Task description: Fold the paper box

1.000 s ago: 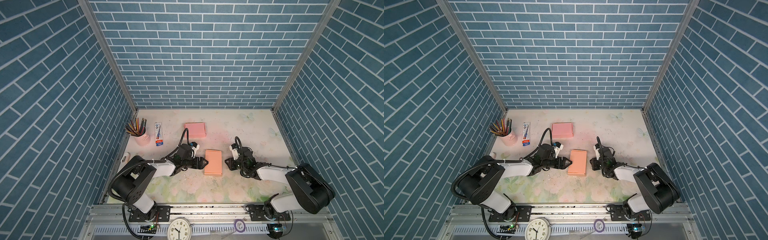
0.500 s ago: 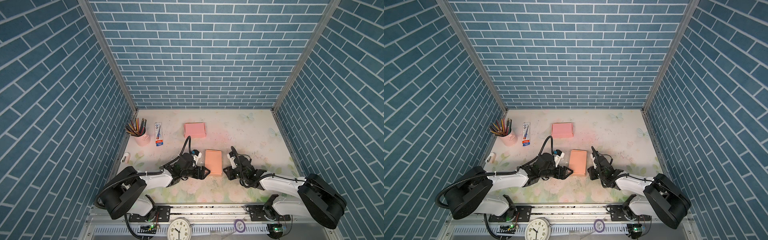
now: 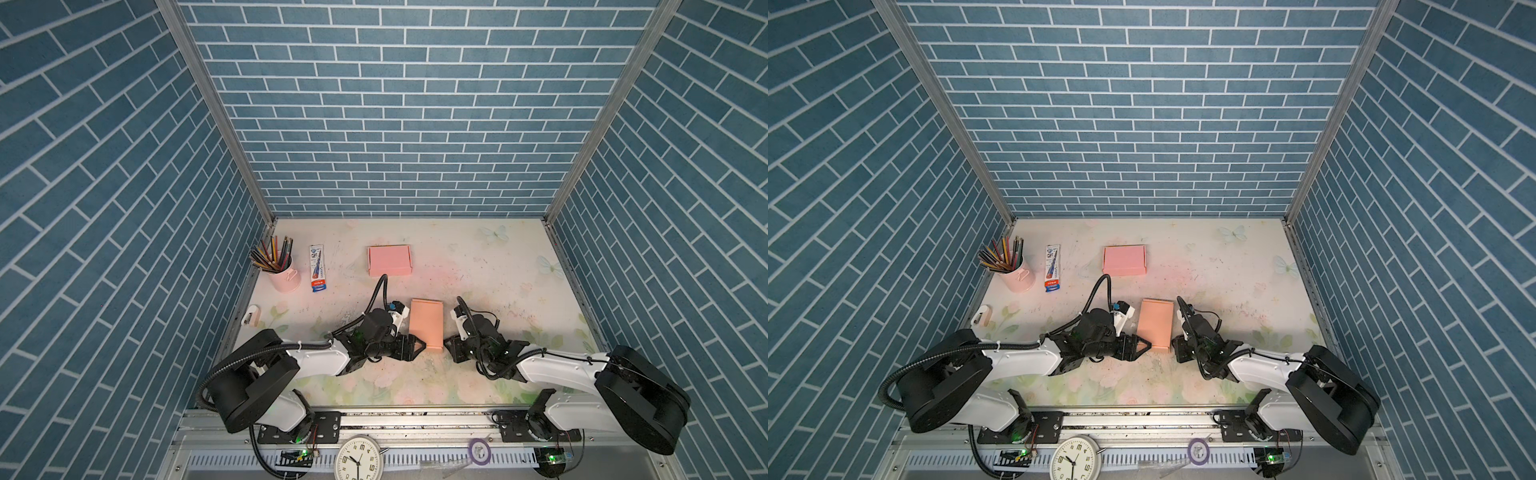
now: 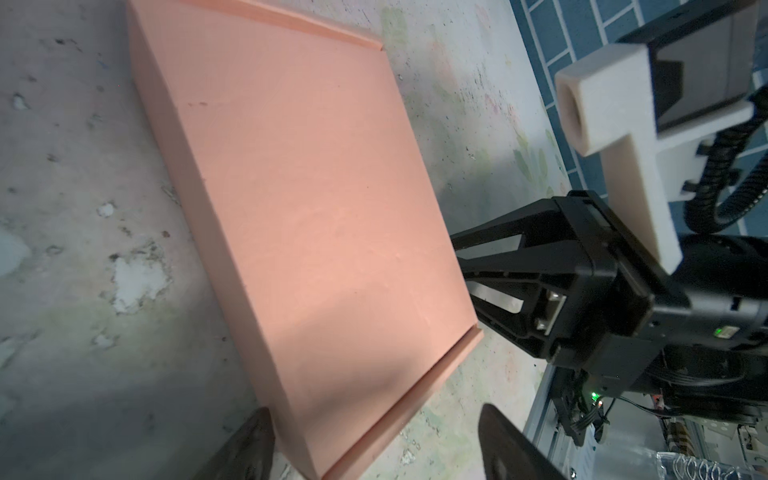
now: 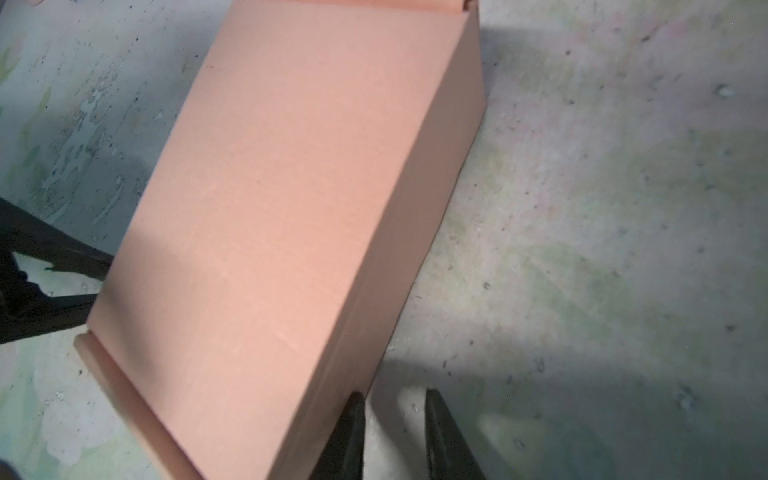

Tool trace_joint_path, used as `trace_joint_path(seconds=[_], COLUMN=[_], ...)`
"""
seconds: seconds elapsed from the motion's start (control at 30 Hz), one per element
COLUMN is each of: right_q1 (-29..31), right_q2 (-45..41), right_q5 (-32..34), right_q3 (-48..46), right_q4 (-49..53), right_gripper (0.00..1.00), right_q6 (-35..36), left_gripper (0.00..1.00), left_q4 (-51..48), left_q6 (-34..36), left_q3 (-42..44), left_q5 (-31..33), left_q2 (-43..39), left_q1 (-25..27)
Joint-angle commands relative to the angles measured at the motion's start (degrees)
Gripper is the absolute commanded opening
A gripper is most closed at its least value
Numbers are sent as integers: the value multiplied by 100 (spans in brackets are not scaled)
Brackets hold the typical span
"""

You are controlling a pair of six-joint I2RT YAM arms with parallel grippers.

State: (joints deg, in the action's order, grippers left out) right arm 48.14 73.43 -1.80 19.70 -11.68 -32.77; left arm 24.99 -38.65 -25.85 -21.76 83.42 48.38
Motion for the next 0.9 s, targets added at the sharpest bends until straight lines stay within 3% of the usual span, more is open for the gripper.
trace_joint_path(seconds=[0.0,0.6,0.87], right_q1=[92,731,743], right_q2=[74,93,-72], right_q5=[36,13,146], right_q3=[38,245,-81], right_q4=[454,138,310], right_gripper=[27,25,27], right_q6=[-203,-475,-593], left_gripper=[78,74,76], left_q4=[160,360,158], left_q6=[-89,-282,-130], left_q3=[-184,-310,-73], left_q5=[86,185,287], left_q2=[87,272,33], left_q1=[99,444,123])
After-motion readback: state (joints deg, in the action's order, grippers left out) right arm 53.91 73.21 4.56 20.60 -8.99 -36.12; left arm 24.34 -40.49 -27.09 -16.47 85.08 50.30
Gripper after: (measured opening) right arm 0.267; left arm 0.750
